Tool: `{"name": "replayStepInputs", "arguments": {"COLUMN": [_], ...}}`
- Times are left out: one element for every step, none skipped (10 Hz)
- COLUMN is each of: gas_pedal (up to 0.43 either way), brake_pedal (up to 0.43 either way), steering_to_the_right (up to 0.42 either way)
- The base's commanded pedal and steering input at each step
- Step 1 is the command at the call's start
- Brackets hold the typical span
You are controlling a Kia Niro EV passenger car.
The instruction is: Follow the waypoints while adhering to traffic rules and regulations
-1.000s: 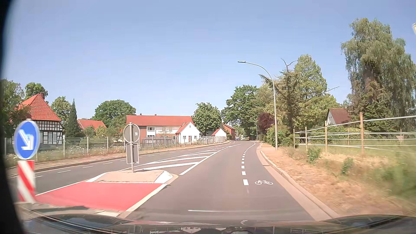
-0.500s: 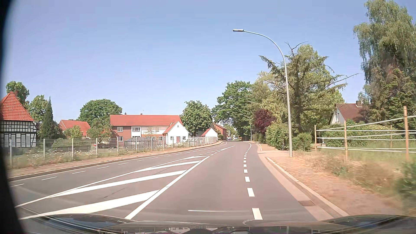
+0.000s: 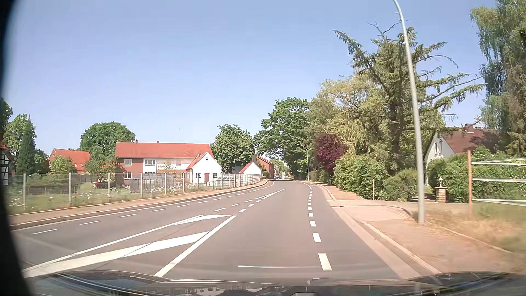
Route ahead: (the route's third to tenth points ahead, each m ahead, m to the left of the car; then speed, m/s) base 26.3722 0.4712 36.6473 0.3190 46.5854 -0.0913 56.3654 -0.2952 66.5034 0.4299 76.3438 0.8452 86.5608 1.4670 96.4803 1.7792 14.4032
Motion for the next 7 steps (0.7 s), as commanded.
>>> {"name": "replayStepInputs", "arguments": {"gas_pedal": [0.138,0.130,0.118,0.118,0.118,0.118,0.118], "brake_pedal": [0.000,0.000,0.000,0.000,0.000,0.000,0.000], "steering_to_the_right": [0.025,0.025,0.025,0.024,0.023,0.021,0.019]}}
